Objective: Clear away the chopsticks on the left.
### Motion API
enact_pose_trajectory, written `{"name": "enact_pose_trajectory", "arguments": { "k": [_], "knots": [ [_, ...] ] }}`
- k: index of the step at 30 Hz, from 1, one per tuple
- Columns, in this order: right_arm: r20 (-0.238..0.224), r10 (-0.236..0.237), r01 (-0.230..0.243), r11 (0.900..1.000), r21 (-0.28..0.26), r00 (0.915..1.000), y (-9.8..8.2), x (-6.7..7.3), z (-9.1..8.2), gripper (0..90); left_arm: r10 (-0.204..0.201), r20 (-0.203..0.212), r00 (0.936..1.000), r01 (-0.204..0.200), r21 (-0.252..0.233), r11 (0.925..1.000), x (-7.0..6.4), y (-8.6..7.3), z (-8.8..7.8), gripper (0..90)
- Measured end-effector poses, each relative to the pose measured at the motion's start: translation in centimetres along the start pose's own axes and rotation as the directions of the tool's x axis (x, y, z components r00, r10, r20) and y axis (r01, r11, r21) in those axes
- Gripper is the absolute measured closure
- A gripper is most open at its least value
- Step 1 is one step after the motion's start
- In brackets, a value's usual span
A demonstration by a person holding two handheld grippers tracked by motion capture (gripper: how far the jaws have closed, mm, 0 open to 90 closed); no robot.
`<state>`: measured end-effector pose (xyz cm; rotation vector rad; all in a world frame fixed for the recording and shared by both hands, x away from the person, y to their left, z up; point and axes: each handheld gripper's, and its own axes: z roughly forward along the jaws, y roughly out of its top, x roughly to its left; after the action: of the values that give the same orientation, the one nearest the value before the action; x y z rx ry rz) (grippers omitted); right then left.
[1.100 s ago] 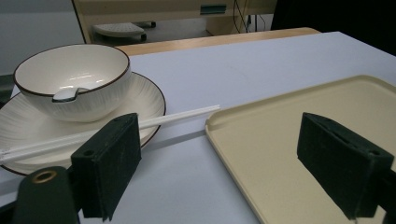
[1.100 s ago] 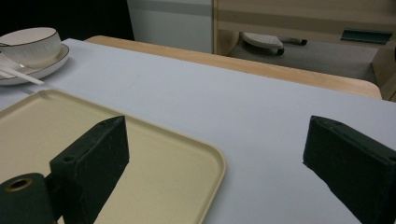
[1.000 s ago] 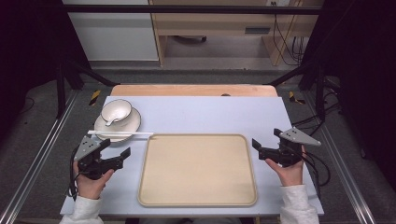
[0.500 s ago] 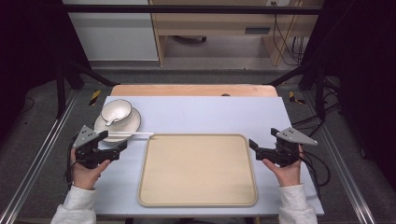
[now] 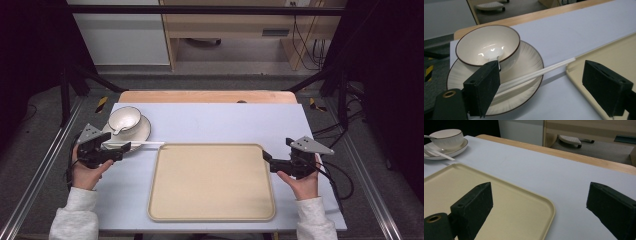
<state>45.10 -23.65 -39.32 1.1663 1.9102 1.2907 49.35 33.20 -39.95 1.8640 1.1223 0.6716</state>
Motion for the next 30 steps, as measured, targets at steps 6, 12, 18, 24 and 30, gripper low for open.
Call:
{"name": "enact_pose_trajectory", "arguments": {
  "k": [6, 12, 18, 24, 30],
  "knots": [
    [-0.002, -0.004, 0.004, 1.000, 0.004, 1.0000, 0.0, 0.0, 0.1, 7.3, 0.007, -0.046, 0.9989, -0.004, 0.061, 0.9981, 1.3, -1.1, 1.4, 17.8],
    [-0.001, -0.006, 0.006, 1.000, 0.011, 1.0000, -0.1, 0.0, 0.3, 7.3, 0.029, -0.065, 0.9975, -0.022, 0.108, 0.9939, 2.0, -1.7, 3.2, 24.4],
    [0.000, -0.009, 0.009, 1.000, 0.014, 1.0000, -0.1, 0.0, 0.3, 7.3, 0.046, -0.077, 0.9960, -0.035, 0.142, 0.9893, 2.5, -2.3, 4.4, 31.6],
    [0.000, -0.009, 0.009, 1.000, 0.015, 1.0000, -0.1, 0.0, 0.3, 7.3, 0.079, -0.101, 0.9918, -0.062, 0.160, 0.9852, 2.6, -2.5, 5.1, 37.9],
    [-0.001, -0.010, 0.010, 1.000, 0.017, 0.9999, -0.1, 0.0, 0.4, 7.4, 0.093, -0.104, 0.9903, -0.074, 0.171, 0.9825, 2.7, -2.7, 5.4, 42.0]
  ]
}}
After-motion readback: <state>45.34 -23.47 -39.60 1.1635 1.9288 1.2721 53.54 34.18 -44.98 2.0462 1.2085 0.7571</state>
